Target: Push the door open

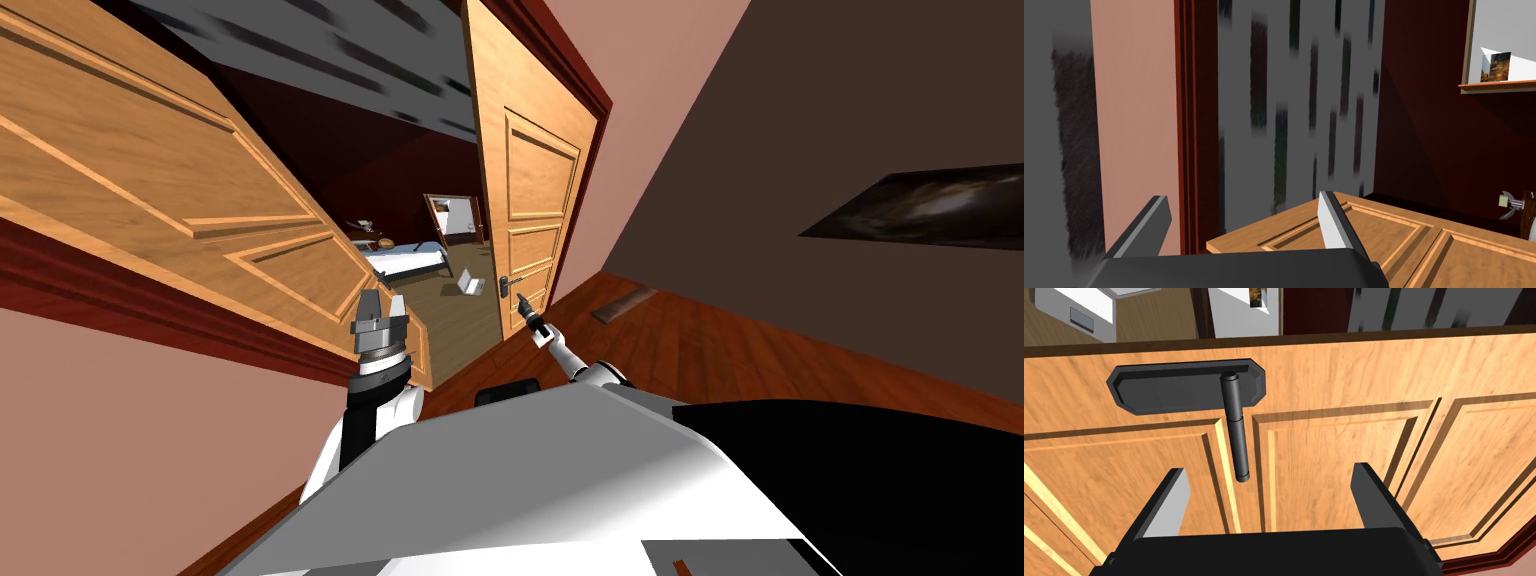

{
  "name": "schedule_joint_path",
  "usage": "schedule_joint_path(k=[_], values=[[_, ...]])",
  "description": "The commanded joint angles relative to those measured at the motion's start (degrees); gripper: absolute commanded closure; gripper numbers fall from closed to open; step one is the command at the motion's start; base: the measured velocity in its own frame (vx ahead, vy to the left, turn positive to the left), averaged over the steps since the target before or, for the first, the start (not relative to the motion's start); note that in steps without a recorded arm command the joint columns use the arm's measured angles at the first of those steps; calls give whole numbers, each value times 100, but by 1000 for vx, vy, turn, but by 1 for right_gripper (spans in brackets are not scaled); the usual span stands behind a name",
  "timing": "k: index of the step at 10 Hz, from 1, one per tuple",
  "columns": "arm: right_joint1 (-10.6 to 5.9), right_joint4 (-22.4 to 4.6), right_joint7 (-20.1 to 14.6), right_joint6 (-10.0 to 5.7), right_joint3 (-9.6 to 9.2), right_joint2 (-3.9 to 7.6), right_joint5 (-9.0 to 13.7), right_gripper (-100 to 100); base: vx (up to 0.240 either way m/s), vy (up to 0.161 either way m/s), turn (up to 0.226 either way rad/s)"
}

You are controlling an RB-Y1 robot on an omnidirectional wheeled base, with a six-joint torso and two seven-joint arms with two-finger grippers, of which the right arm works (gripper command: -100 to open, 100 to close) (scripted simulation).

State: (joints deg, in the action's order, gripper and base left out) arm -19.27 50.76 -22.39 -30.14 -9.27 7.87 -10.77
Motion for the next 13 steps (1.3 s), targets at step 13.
schedule_joint_path(k=[13], values=[[-973,-1462,-442,-118,-178,39,-318,-100,75,-102,47]])
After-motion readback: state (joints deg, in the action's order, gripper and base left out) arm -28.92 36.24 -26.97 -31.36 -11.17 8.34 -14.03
